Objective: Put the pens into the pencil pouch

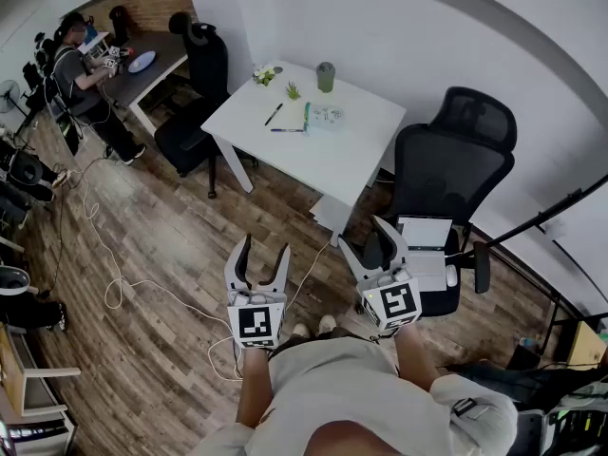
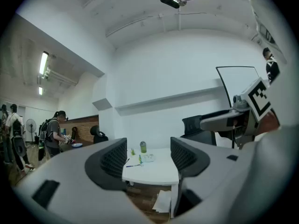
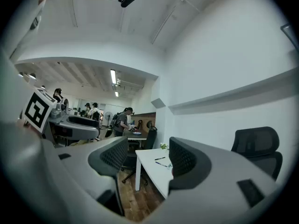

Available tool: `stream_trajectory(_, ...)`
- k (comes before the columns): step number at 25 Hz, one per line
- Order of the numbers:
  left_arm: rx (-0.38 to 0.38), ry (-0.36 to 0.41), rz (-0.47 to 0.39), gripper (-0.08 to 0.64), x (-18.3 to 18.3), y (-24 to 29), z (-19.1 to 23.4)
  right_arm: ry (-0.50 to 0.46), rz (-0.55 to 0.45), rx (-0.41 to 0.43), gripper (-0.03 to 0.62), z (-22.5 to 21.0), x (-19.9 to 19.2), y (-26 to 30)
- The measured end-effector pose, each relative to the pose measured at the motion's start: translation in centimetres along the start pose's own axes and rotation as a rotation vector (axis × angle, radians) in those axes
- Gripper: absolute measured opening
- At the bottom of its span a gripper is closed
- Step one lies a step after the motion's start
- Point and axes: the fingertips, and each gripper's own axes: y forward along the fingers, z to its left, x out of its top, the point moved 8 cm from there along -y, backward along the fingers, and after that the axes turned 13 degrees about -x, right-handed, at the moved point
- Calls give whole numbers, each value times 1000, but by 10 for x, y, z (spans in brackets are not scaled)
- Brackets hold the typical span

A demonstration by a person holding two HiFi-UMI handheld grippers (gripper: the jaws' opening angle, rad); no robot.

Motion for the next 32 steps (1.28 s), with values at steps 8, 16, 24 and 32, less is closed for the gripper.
stream_trajectory(8,14,-6,-8,288,1,-7,-7,25,-14,8,291,7,-3,-2)
stream_trajectory(16,7,-9,-7,287,-5,14,6,16,-3,31,291,8,-10,20)
stream_trajectory(24,-11,-11,-22,285,-12,55,55,6,11,24,291,10,-11,77)
stream_trajectory(32,-35,-29,-13,285,-27,99,117,7,38,-6,291,12,-20,150)
